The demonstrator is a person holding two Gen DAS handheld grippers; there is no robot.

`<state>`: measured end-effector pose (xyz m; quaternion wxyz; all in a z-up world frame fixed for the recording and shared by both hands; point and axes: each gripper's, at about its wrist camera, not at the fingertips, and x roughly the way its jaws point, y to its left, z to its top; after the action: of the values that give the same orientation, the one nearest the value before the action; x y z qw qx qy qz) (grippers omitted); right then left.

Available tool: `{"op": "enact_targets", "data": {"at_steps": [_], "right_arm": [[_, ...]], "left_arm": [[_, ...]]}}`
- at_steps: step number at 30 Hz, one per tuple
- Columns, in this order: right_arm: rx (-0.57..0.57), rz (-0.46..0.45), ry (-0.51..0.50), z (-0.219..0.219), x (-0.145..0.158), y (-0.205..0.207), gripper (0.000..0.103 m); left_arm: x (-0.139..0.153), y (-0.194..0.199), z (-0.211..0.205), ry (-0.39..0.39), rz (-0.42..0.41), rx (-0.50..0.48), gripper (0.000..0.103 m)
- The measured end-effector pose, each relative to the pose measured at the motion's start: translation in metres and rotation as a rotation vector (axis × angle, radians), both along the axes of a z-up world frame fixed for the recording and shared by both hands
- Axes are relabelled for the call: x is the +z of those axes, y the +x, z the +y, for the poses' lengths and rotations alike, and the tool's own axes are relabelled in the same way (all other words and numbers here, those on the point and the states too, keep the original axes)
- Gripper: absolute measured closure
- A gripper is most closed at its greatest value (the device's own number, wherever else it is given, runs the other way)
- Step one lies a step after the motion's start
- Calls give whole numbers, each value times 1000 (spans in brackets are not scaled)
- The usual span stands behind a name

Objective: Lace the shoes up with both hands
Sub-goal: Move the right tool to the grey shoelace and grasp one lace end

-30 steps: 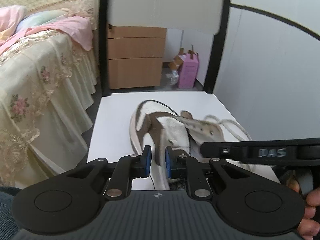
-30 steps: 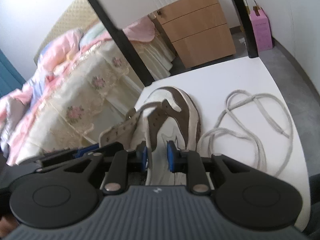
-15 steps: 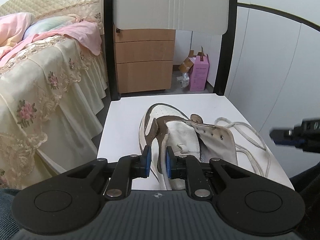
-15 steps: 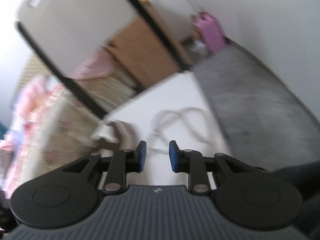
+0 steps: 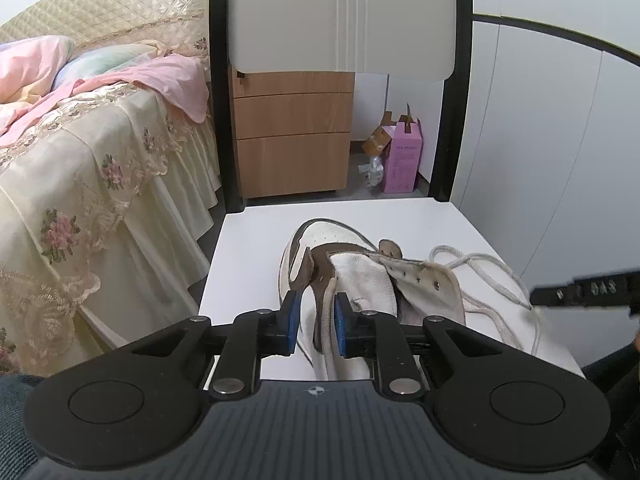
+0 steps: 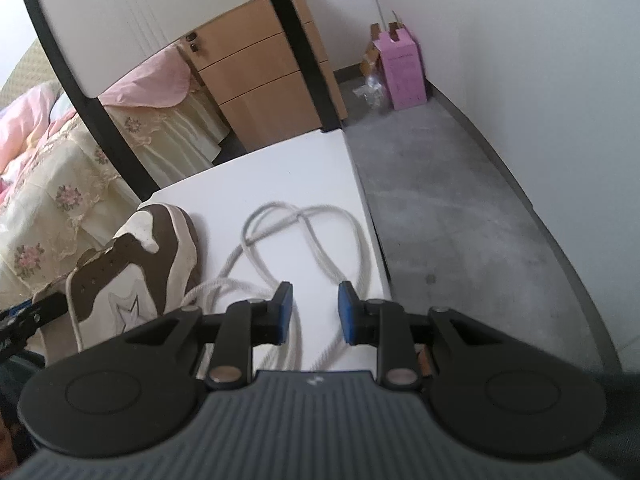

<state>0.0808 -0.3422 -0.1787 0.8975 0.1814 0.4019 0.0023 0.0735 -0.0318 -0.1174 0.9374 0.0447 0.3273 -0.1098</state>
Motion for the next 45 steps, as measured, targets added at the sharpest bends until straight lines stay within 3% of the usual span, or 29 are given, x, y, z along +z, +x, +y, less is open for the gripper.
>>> {"op": "enact_targets", "data": {"at_steps": [5, 9, 14, 22, 26, 28, 32, 45], "right_arm": [[40, -10, -72, 6, -3, 19, 77], [37, 15, -73, 5, -12, 31, 77], [61, 3, -110, 13, -11, 29, 77], [29, -32, 66, 7, -1, 38, 76], [50, -31, 100, 20, 0, 58, 76], [60, -22, 88, 28, -3, 72, 76], [87, -14, 55, 46, -8, 92, 76], [141, 7, -157, 77, -16, 107, 81]], "left_arm": [[0, -2, 0, 3, -8, -11, 81], [0, -3, 0, 1, -15, -24, 81], [1, -4, -1, -4, -30, -30, 71], [2, -6, -1, -3, -36, -35, 71], [1, -7, -2, 5, -39, -46, 71], [1, -7, -1, 6, -39, -51, 71], [2, -8, 0, 7, -48, -57, 57], [5, -7, 7, -19, -61, -27, 56]]}}
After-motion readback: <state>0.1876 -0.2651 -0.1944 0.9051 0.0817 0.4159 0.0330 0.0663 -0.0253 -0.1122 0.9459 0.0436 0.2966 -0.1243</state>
